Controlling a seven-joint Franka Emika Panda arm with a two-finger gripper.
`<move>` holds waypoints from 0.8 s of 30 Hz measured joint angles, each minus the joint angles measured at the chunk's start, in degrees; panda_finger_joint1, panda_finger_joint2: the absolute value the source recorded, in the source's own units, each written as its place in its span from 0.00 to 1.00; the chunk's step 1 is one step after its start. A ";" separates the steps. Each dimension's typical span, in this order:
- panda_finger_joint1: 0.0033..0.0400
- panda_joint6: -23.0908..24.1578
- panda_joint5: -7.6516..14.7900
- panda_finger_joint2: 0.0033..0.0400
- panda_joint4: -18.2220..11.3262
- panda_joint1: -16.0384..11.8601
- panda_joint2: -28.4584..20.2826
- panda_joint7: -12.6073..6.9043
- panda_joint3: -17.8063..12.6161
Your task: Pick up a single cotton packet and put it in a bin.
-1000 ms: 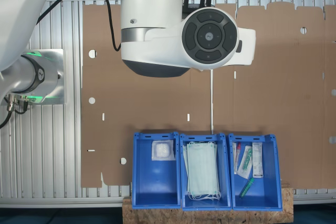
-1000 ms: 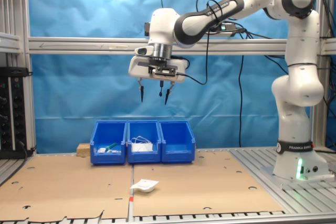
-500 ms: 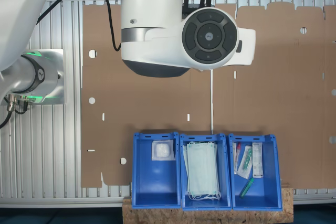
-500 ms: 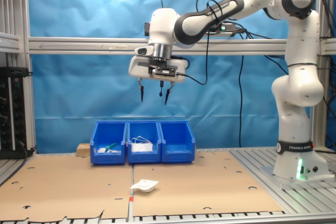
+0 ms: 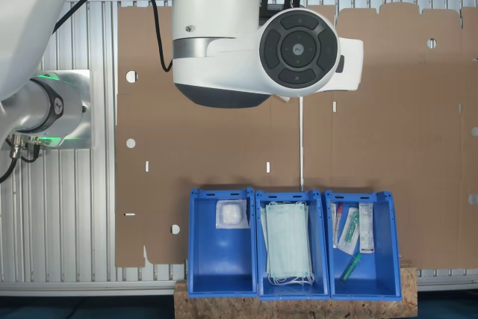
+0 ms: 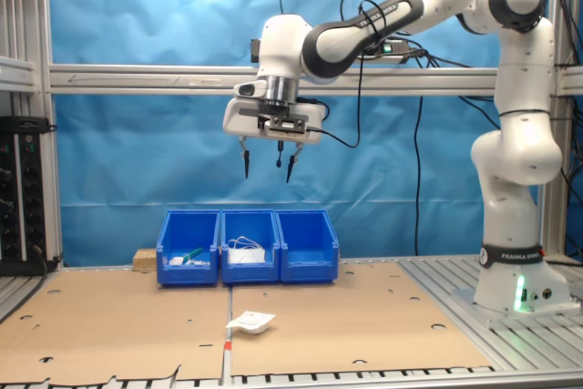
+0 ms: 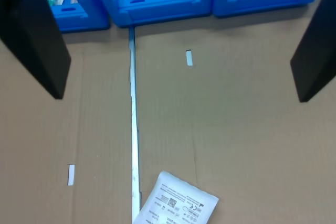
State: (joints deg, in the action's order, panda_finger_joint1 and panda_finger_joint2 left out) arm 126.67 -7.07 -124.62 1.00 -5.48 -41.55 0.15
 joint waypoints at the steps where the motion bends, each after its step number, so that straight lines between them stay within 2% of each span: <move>1: 1.00 0.00 0.00 1.00 0.00 0.07 0.12 0.00 0.00; 14: 1.00 0.00 0.00 1.00 0.00 1.60 3.89 0.00 -0.09; 24: 1.00 0.73 0.00 1.00 0.00 4.54 7.16 0.00 -0.15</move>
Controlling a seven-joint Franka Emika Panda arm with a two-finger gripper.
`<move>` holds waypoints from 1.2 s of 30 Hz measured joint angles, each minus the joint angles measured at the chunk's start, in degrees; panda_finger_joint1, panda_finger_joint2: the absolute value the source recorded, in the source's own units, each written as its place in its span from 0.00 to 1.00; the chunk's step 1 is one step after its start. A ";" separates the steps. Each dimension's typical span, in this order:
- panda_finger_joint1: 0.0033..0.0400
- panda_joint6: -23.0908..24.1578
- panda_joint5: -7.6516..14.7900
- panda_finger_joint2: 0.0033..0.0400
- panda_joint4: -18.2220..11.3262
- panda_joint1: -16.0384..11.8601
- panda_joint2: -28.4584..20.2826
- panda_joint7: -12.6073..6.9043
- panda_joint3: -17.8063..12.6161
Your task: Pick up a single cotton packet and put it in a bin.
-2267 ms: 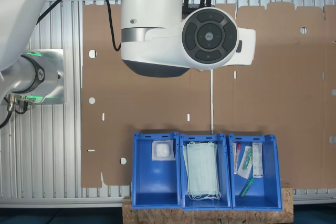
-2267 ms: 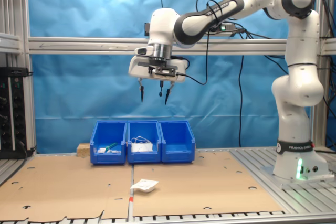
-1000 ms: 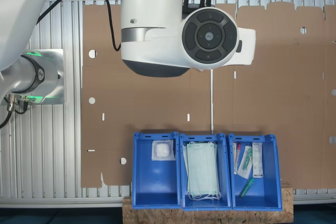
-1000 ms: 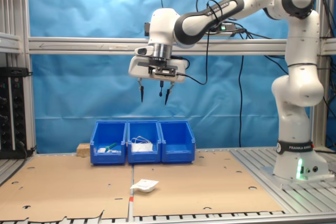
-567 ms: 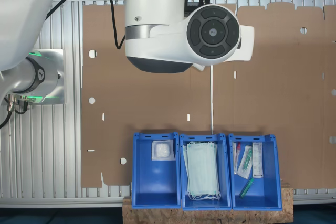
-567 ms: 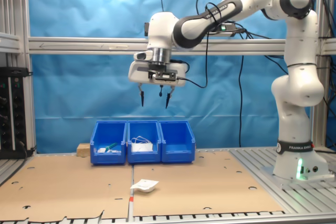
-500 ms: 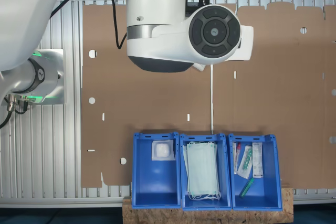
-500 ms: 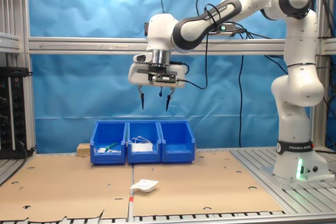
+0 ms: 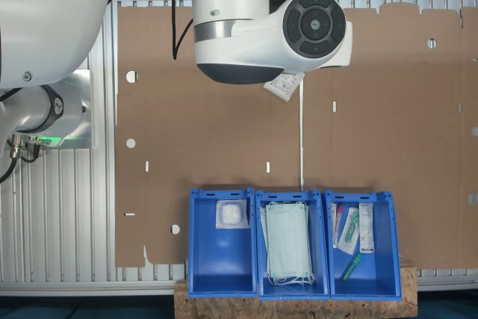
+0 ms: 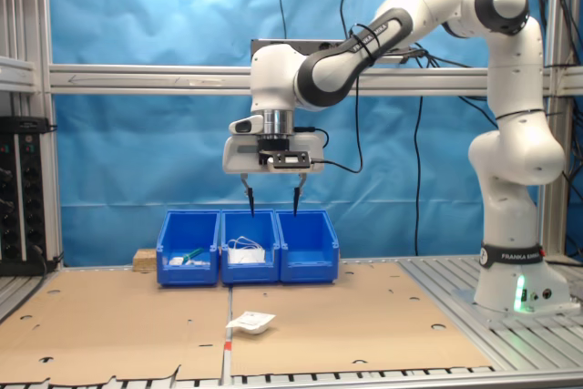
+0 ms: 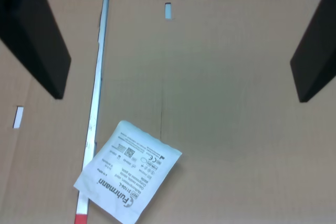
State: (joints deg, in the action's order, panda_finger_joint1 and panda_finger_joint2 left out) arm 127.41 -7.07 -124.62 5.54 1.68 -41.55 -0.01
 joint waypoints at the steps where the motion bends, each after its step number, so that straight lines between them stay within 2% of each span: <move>1: 1.00 0.26 0.00 1.00 0.00 0.25 0.24 0.00 0.00; 14: 1.00 2.83 0.00 1.00 0.01 2.29 4.22 0.00 0.02; 27: 1.00 5.93 0.00 1.00 1.07 2.71 10.08 0.00 0.02; 36: 1.00 7.05 0.00 1.00 2.89 2.38 13.00 0.00 0.21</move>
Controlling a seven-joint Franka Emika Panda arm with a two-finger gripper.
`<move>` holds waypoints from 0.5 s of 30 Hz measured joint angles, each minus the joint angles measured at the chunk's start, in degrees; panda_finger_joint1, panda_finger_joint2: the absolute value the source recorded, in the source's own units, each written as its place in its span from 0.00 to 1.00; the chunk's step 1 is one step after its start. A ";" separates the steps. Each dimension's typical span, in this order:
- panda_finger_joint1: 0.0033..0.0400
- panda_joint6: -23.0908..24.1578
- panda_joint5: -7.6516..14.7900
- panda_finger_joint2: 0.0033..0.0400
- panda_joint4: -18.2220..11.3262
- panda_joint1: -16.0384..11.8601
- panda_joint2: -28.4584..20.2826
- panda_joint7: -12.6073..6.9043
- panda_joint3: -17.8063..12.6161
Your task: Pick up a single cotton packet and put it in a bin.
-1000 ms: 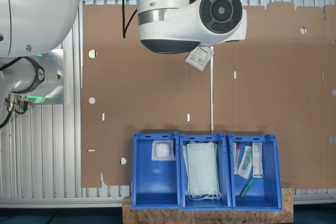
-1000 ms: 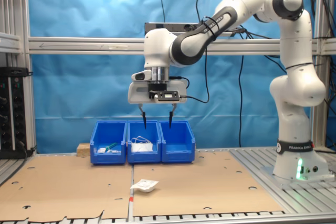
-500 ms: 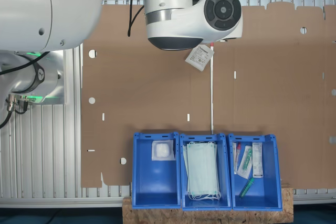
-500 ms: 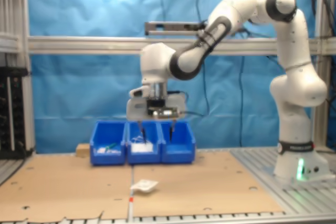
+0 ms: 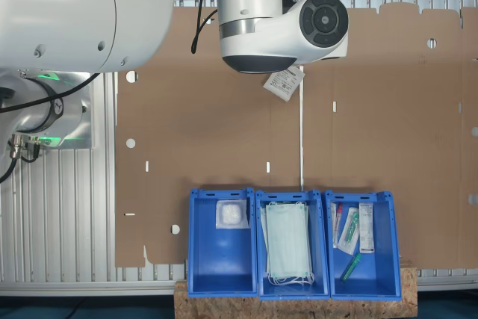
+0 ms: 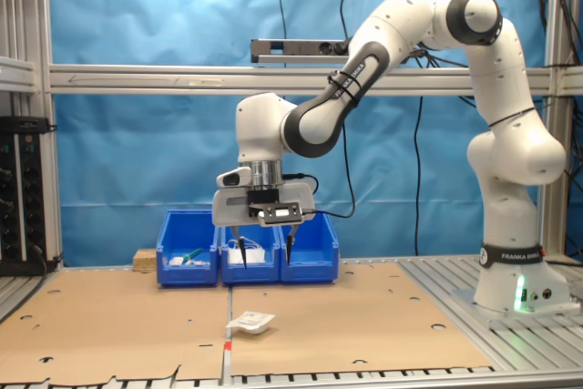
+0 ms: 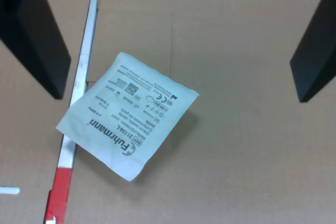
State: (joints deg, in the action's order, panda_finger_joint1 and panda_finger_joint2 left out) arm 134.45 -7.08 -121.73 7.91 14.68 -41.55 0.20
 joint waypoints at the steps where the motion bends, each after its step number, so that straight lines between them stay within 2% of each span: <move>1: 1.00 0.12 0.00 1.00 0.25 -0.19 0.29 0.00 0.13; 15: 1.00 0.92 0.00 1.00 4.99 -4.32 4.96 0.00 2.10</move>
State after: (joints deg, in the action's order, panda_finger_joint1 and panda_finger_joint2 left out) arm 135.38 -7.08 -116.74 3.60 19.64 -41.55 2.31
